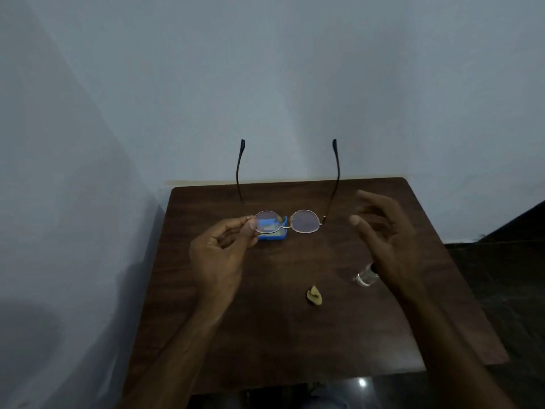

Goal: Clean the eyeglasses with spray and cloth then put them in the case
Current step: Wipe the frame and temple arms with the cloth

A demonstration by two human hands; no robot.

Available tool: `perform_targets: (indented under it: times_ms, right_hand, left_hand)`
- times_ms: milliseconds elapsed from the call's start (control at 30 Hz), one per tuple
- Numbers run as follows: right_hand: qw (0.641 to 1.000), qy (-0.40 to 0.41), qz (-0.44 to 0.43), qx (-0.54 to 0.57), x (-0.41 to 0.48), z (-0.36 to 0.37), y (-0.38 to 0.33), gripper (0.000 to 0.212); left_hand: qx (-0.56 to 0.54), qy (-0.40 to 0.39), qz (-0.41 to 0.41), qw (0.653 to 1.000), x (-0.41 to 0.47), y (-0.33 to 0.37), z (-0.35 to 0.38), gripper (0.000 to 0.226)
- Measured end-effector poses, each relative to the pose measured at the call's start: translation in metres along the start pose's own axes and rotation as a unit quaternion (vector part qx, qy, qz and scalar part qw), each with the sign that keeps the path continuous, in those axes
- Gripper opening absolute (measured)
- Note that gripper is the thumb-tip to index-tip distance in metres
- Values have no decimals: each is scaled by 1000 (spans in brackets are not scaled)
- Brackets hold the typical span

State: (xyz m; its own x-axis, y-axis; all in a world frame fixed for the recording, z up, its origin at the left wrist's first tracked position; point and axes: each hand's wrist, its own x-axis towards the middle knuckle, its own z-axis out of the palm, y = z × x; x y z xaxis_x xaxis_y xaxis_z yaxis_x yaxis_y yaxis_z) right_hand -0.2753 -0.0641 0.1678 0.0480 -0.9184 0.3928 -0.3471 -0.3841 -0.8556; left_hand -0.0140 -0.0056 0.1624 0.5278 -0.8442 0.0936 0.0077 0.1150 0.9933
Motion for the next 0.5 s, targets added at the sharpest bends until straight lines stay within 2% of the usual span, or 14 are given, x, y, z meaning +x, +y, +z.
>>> perform_targets:
  times_ms: [100, 167, 300, 400, 500]
  right_hand:
    - [989, 76, 45, -122, -23, -34, 72, 54]
    - [977, 58, 112, -170, -45, -43, 115, 70]
    - [962, -41, 224, -152, -79, -29, 163, 93]
    - [956, -22, 259, -137, -85, -12, 185, 96]
    - [945, 9, 304, -116, -87, 1, 195, 85]
  left_hand:
    - [8, 0, 8, 1000, -6, -7, 0, 16]
    - [17, 2, 16, 1000, -9, -9, 1, 17]
    - [36, -2, 19, 999, -12, -12, 4, 18]
    - [39, -5, 17, 999, -14, -12, 7, 17]
    - [37, 3, 14, 999, -15, -11, 8, 19]
